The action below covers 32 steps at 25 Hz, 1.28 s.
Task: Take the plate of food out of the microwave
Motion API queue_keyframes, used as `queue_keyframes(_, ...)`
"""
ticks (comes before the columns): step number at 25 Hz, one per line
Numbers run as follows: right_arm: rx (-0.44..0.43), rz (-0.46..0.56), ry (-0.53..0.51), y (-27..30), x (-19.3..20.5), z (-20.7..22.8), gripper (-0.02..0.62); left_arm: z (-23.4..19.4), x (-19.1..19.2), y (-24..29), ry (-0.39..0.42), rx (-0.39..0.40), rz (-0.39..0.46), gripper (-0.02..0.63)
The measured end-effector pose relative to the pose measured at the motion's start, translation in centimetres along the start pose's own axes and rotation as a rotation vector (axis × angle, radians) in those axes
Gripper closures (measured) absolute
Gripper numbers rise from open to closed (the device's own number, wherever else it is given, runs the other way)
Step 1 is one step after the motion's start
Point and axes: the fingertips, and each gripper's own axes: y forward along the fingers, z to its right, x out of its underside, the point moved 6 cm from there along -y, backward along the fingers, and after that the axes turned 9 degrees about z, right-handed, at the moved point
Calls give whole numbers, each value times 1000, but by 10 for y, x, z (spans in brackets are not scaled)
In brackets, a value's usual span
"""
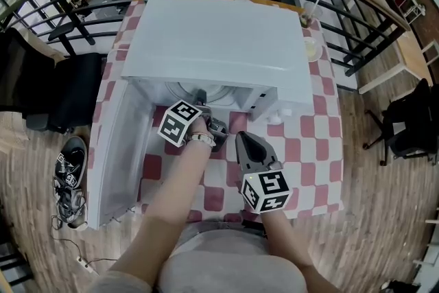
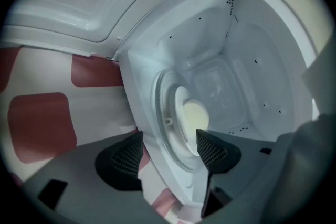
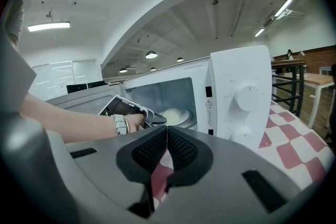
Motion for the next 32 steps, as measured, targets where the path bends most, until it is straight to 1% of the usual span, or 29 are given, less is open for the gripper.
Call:
queue_keyframes(3, -6, -9, 1, -1, 2, 2, 569, 0, -1, 2, -11, -23, 8, 298)
queue_keyframes(7, -6, -15, 2, -1, 2, 6, 569, 1, 1, 2, -11, -89, 3, 298)
queue_keyframes(15, -5, -17, 4, -1, 3, 12, 569, -3, 1, 12, -43, -137, 9, 298)
queue_keyframes(23, -9, -13, -2, -1, 2, 11, 569, -5, 0, 13, -57, -118, 8, 296)
queue_keyframes(26, -10, -13, -8, -2, 1, 9, 569, -7, -1, 11, -55, -112, -5, 299)
queue_keyframes(28, -7, -13, -9, -3, 2, 9, 569, -8, -1, 9, -59, -108, -14, 305)
queue_keyframes(32, -5, -13, -14, -5, 2, 9, 569, -8, -1, 2, -61, -102, -14, 343)
